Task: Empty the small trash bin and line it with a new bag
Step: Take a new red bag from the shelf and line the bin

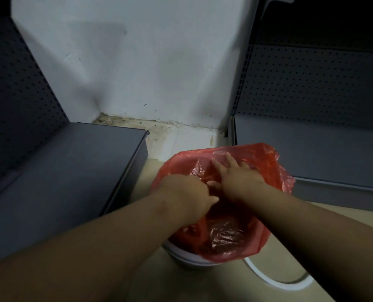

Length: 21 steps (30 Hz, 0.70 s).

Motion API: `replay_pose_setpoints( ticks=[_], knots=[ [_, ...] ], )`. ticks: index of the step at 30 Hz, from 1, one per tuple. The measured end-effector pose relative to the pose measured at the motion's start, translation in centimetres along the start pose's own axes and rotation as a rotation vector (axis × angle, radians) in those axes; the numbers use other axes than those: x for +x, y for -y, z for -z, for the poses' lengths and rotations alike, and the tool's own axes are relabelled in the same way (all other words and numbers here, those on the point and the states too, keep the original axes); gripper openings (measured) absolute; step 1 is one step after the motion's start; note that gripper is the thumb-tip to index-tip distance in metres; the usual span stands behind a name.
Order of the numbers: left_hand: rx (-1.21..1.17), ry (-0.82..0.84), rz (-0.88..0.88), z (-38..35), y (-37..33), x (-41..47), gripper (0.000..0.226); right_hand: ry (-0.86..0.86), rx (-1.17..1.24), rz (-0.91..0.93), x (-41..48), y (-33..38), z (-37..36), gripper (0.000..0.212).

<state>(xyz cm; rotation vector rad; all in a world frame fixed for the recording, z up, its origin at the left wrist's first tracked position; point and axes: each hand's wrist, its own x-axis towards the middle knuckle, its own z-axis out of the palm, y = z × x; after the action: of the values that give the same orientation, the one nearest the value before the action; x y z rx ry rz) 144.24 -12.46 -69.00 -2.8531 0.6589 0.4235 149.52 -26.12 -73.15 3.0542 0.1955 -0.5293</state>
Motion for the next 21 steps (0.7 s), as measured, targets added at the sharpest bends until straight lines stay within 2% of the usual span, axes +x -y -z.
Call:
replay_pose_setpoints(
  ticks=[2,4,7,9,10,12,13,16,21],
  knots=[
    [-0.025,-0.006,0.120,-1.0,1.7,0.8,0.054,-0.107,-0.038,0.077,-0.1,-0.6,0.2,0.063],
    [-0.056,-0.059,0.209,-2.2,3.4,1.4,0.052,-0.229,-0.091,0.170,-0.1,-1.7,0.5,0.056],
    [0.037,-0.142,0.232,-3.8,5.2,1.8,0.047,-0.330,-0.277,0.316,0.0,-3.2,0.4,0.050],
    [0.064,-0.183,0.218,-4.7,5.9,2.3,0.048,-0.333,-0.296,0.324,0.0,-3.7,0.3,0.054],
    [0.067,-0.206,0.199,-5.2,6.3,2.7,0.051,-0.390,-0.297,0.348,0.3,-4.0,-0.2,0.055],
    [0.041,-0.232,0.170,-6.0,6.7,3.4,0.059,-0.322,-0.218,0.345,0.8,-4.2,-1.2,0.054],
    [0.015,-0.240,0.157,-6.3,6.9,3.6,0.063,-0.235,-0.132,0.316,1.1,-4.5,-2.0,0.055],
    [-0.063,-0.273,0.116,-6.8,7.1,4.3,0.068,-0.177,0.080,0.262,2.2,-4.8,-3.3,0.068],
    [-0.404,-0.211,0.120,-7.7,7.9,5.8,0.062,-0.088,0.509,0.131,3.4,-4.6,-3.8,0.061]
  ],
)
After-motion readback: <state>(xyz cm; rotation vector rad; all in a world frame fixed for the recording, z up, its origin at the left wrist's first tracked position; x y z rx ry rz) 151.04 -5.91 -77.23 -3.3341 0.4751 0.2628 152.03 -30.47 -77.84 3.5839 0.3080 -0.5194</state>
